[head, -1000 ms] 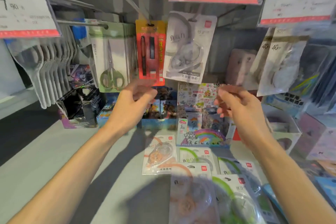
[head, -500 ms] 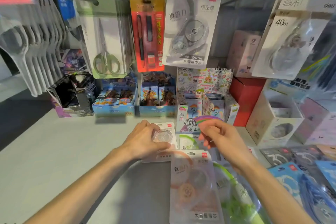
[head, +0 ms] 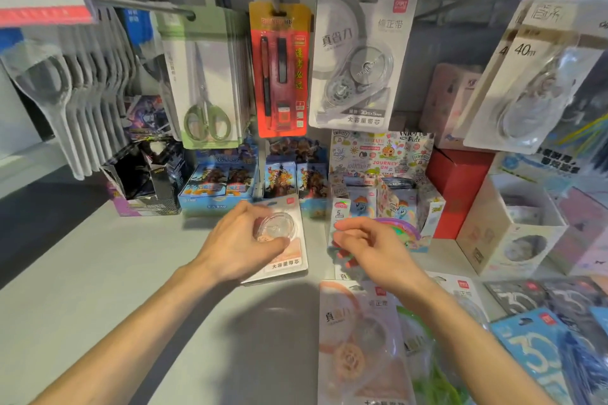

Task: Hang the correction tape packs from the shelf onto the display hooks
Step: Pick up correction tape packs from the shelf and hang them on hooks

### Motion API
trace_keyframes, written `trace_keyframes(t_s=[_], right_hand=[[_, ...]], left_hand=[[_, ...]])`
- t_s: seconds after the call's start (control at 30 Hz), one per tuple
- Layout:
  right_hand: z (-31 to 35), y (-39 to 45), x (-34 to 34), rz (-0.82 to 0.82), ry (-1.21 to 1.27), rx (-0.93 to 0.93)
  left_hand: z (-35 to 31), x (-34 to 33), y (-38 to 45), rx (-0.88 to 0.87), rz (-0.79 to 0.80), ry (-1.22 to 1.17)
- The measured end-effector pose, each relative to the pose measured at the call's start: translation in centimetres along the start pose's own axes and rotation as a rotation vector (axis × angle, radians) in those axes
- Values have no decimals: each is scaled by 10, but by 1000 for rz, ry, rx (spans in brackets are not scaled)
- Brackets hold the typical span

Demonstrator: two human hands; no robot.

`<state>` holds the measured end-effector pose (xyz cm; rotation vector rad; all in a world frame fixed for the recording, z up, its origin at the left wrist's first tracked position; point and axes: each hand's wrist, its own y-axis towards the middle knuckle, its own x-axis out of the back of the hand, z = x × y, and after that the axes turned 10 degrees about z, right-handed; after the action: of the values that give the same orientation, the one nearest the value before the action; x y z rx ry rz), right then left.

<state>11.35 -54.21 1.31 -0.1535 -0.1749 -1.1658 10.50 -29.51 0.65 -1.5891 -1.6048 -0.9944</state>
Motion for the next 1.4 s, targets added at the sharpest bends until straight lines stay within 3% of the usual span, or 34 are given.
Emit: trace_keyframes(t_s=[0.23, 0.43, 0.5, 0.6, 0.67, 0.77, 0.9, 1.0, 1.4], right_hand=[[27, 22, -23, 107, 101, -23], [31, 9, -9, 84, 251, 30], [31, 2, 0, 73, 307, 38], [26, -8, 8, 90, 346, 55], [23, -13, 12, 108, 318, 74], [14, -19, 26, 86, 163, 87], [-10, -27, 47, 9, -321, 88], [-28, -35, 52, 88, -602, 45], [-29, -25, 38, 246, -876, 28]], left_hand=[[-25, 11, -19, -204, -98, -103], [-39, 13, -30, -189, -172, -250], [-43, 13, -31, -123, -193, -415], [-54, 3, -29, -77, -10, -815], [-60, -7, -28, -71, 68, -947], [-63, -13, -28, -93, 75, -997], [-57, -15, -29, -56, 4, -996], [-51, -17, -33, -43, -7, -1007], [-35, -18, -45, 11, -43, -1015]])
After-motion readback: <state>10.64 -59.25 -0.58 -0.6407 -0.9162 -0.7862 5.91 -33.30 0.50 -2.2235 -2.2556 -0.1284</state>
